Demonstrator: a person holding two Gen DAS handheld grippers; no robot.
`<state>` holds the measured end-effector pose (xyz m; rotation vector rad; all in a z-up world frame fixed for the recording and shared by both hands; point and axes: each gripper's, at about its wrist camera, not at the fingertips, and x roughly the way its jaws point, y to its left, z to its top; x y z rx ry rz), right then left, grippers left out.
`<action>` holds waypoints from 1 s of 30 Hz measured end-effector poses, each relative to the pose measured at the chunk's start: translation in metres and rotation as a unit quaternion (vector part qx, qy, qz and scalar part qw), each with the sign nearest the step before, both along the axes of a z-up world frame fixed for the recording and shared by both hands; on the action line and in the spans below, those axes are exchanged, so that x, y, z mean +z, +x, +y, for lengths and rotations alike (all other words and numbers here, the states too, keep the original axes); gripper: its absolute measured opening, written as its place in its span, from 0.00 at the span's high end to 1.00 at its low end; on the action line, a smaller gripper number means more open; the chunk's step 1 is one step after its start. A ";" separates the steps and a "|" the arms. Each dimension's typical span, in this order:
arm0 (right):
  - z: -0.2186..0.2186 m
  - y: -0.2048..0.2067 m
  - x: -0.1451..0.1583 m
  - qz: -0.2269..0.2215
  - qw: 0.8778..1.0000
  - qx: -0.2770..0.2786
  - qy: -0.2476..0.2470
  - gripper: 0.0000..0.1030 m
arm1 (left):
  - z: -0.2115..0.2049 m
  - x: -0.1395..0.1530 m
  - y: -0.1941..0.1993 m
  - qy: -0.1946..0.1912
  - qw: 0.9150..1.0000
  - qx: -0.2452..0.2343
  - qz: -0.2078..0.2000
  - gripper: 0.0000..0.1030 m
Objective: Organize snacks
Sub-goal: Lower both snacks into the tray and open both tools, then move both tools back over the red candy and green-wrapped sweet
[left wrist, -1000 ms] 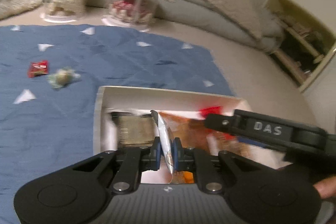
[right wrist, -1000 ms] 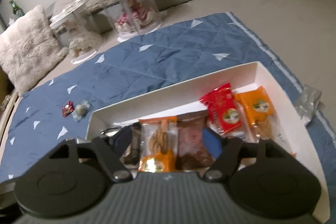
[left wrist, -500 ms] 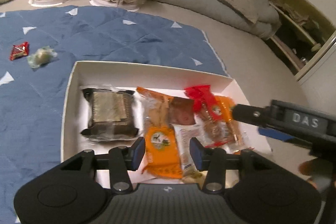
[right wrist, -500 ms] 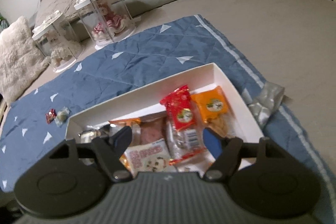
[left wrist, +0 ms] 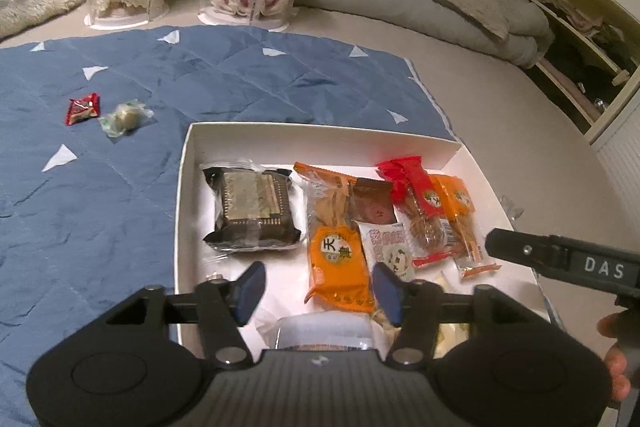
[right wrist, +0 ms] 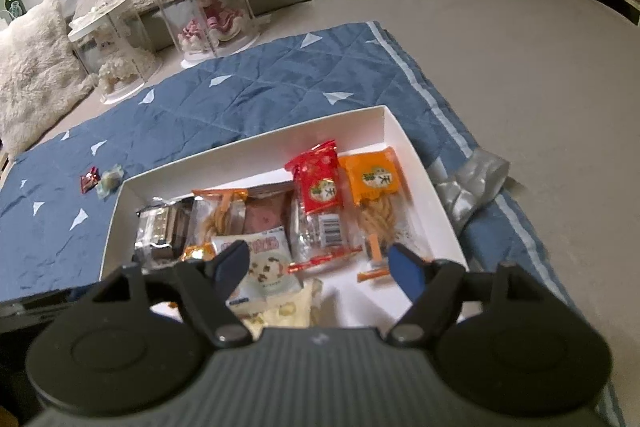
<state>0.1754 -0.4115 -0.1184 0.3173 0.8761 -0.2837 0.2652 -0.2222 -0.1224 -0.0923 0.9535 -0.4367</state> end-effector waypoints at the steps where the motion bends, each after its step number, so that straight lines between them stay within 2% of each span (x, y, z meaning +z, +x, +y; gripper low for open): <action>1: 0.001 -0.003 0.001 -0.002 1.000 0.001 -0.003 0.19 | 0.000 0.002 -0.002 0.003 1.000 0.001 -0.004 0.30; 4: 0.003 -0.012 0.005 -0.007 1.000 0.006 -0.011 0.11 | 0.001 0.006 -0.007 0.015 1.000 0.002 -0.015 0.03; 5: 0.004 -0.014 0.006 -0.009 1.000 0.007 -0.014 0.08 | 0.002 0.007 -0.008 0.017 1.000 0.004 -0.018 0.00; 7: 0.007 -0.018 0.008 -0.013 1.000 0.010 -0.023 0.05 | 0.007 0.010 -0.009 0.018 1.000 0.013 -0.020 0.00; 8: 0.008 -0.019 0.008 -0.011 0.999 0.007 -0.029 0.00 | 0.009 0.010 -0.009 0.017 0.999 0.018 -0.021 0.00; 13: 0.008 -0.020 0.009 -0.014 0.999 -0.012 -0.045 0.00 | 0.023 0.015 -0.006 0.031 0.999 0.030 -0.031 0.00; 17: 0.010 -0.014 0.008 -0.021 0.999 -0.007 -0.041 0.00 | 0.043 0.017 -0.002 0.050 0.997 0.041 -0.039 0.00; 30: 0.064 0.034 0.003 -0.037 0.998 0.040 -0.031 0.00 | 0.147 0.015 0.020 0.071 0.989 0.120 -0.040 0.00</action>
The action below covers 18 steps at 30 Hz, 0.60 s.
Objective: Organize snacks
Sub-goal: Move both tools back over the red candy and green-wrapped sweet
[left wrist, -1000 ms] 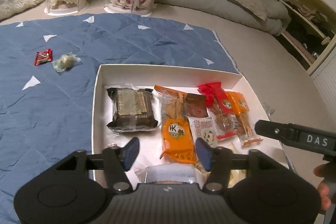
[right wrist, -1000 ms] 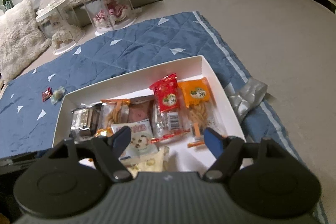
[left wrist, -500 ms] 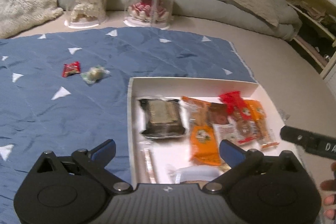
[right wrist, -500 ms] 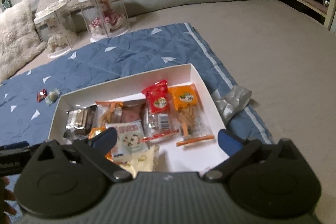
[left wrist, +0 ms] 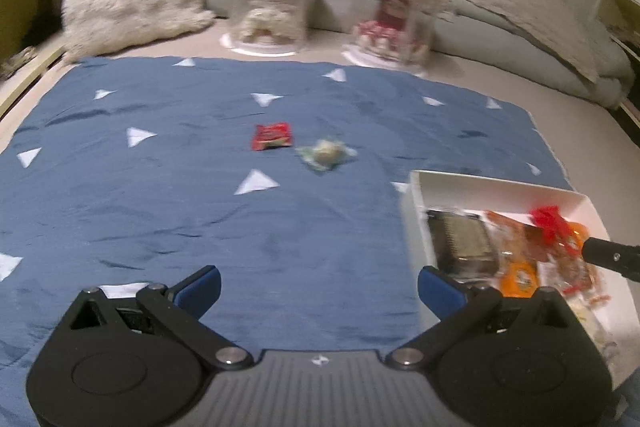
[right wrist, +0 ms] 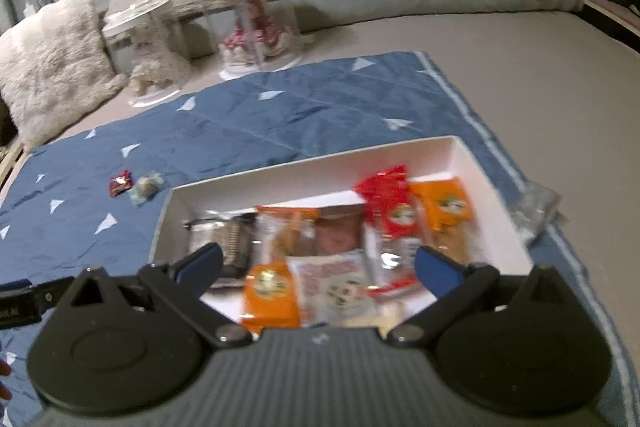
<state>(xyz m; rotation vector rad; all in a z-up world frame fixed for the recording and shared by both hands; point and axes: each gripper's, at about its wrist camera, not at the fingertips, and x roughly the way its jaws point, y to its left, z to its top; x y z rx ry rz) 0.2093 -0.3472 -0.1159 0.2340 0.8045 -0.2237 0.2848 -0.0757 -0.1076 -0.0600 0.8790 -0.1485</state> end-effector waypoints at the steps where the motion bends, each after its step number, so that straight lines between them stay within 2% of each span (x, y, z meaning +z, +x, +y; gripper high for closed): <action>1: 0.006 0.004 -0.001 0.001 1.000 0.006 0.000 0.00 | 0.008 -0.001 0.002 0.001 1.000 0.007 0.000 0.00; 8: 0.050 0.033 -0.001 -0.019 0.999 0.043 0.007 0.00 | 0.060 -0.006 0.017 0.001 0.999 0.054 -0.006 0.00; 10: 0.061 0.041 -0.001 -0.028 0.998 0.053 0.007 0.00 | 0.070 -0.004 0.026 -0.005 0.998 0.054 -0.008 0.00; 14: 0.083 0.065 0.004 -0.045 0.995 0.092 -0.012 0.00 | 0.082 0.007 0.054 0.016 0.998 0.053 -0.021 0.00; 18: 0.097 0.092 0.006 -0.059 0.988 0.138 -0.036 0.00 | 0.087 0.013 0.090 0.003 0.998 0.052 -0.030 0.00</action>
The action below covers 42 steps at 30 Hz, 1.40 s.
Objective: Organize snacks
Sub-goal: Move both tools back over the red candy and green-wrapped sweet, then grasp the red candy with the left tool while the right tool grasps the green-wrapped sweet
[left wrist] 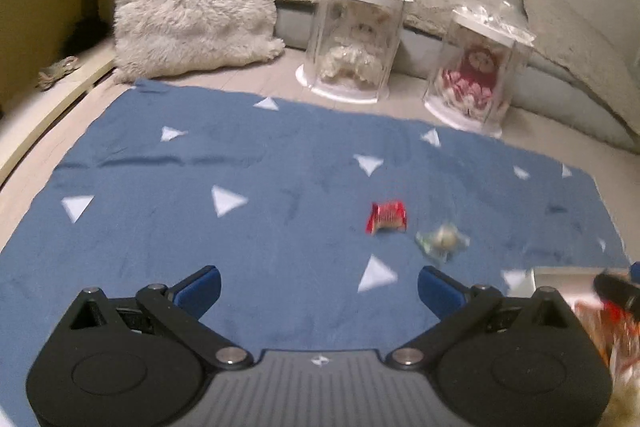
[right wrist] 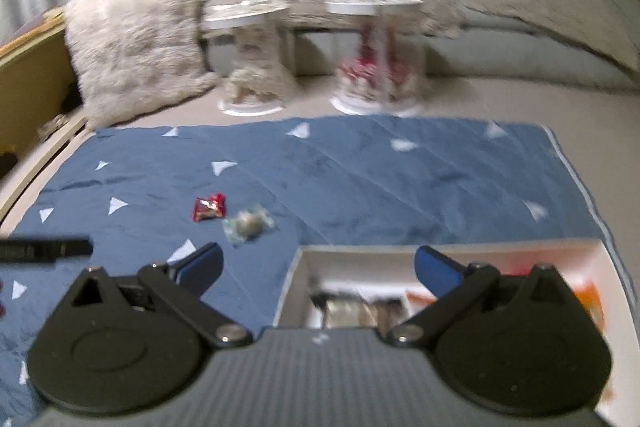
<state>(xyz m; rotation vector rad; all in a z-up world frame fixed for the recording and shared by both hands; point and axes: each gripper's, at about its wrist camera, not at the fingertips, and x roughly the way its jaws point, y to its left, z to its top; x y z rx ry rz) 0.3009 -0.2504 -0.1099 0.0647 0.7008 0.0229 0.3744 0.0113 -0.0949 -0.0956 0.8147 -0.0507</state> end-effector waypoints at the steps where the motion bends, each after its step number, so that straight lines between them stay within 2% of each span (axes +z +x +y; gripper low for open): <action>1: 0.003 0.009 -0.001 0.000 1.000 0.012 -0.002 0.00 | -0.001 0.000 0.008 -0.001 1.000 -0.002 0.000 0.00; 7: 0.026 0.058 -0.010 0.004 0.996 0.088 -0.026 0.00 | -0.017 -0.007 0.063 -0.016 1.000 -0.013 0.013 0.00; 13: 0.062 0.102 -0.029 0.021 0.977 0.190 -0.091 0.05 | -0.041 -0.035 0.111 0.001 0.998 -0.048 0.046 0.02; 18: 0.078 0.132 -0.051 0.057 0.966 0.227 -0.106 0.07 | -0.056 -0.062 0.134 -0.011 0.996 -0.056 0.071 0.13; 23: 0.083 0.149 -0.071 0.078 0.960 0.239 -0.123 0.10 | -0.068 -0.085 0.148 -0.031 0.992 -0.066 0.106 0.35; 27: 0.080 0.153 -0.081 0.092 0.955 0.254 -0.121 0.14 | -0.072 -0.092 0.149 -0.036 0.992 -0.059 0.104 0.37; 29: 0.080 0.156 -0.086 0.097 0.953 0.261 -0.123 0.19 | -0.070 -0.092 0.150 -0.034 0.993 -0.051 0.101 0.51; 31: 0.080 0.160 -0.089 0.101 0.953 0.257 -0.126 0.28 | -0.067 -0.091 0.151 -0.032 0.993 -0.046 0.101 0.58; 34: 0.072 0.165 -0.092 0.102 0.963 0.233 -0.090 0.37 | -0.062 -0.090 0.151 -0.039 0.993 -0.049 0.102 0.61; 36: 0.073 0.164 -0.092 0.095 0.964 0.231 -0.092 0.43 | -0.062 -0.089 0.150 -0.038 0.993 -0.051 0.099 0.63; 38: 0.075 0.160 -0.092 0.094 0.963 0.234 -0.098 0.55 | -0.061 -0.087 0.146 -0.035 0.994 -0.047 0.093 0.65; 42: 0.077 0.151 -0.085 0.095 0.967 0.219 -0.093 0.61 | -0.055 -0.081 0.134 -0.026 0.995 -0.040 0.087 0.65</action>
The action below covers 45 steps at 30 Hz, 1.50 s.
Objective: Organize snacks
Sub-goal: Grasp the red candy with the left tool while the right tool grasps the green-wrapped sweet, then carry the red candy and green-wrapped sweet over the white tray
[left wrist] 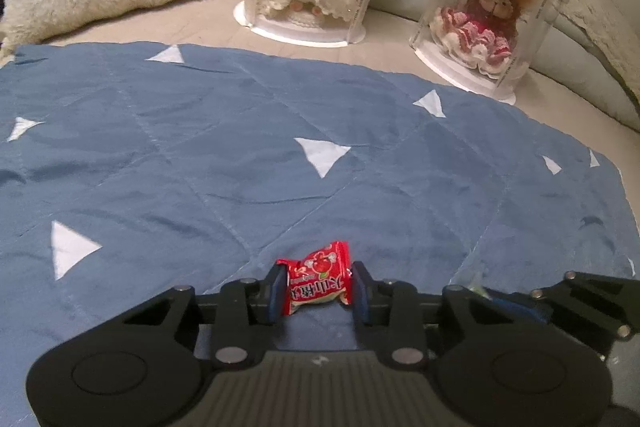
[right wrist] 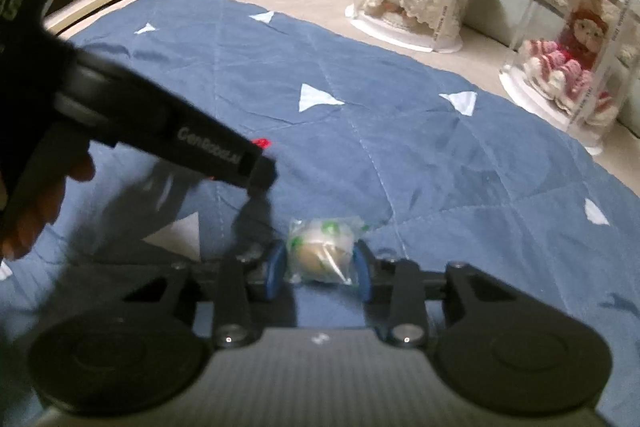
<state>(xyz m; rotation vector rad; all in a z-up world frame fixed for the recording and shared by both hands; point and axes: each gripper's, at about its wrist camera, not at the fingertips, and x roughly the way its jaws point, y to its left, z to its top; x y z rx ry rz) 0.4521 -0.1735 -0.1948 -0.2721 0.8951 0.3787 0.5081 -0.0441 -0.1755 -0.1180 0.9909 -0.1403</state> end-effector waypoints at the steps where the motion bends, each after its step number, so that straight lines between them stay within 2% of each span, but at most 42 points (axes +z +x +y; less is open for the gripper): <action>1: 0.000 -0.004 0.003 -0.001 1.000 -0.004 0.005 0.62 | 0.003 0.003 -0.005 -0.001 1.000 0.003 -0.002 0.65; 11: -0.009 -0.051 0.044 -0.019 0.997 -0.049 0.050 0.63 | 0.021 0.049 -0.064 0.003 1.000 0.011 -0.027 0.65; 19: -0.014 -0.108 0.082 -0.036 0.993 -0.084 0.077 0.63 | 0.017 0.088 -0.128 0.027 0.998 -0.001 -0.054 0.65; 26: -0.029 -0.170 0.117 -0.055 0.985 -0.130 0.099 0.63 | 0.008 0.119 -0.189 0.033 0.996 -0.011 -0.077 0.65; 33: -0.053 -0.231 0.141 -0.071 0.978 -0.165 0.108 0.63 | -0.020 0.132 -0.241 0.025 0.995 -0.033 -0.090 0.65; 38: -0.075 -0.269 0.144 -0.077 0.972 -0.193 0.105 0.63 | -0.047 0.131 -0.269 0.025 0.994 -0.057 -0.092 0.65; 45: -0.109 -0.312 0.145 -0.076 0.968 -0.221 0.094 0.63 | -0.083 0.133 -0.292 0.006 0.992 -0.083 -0.094 0.65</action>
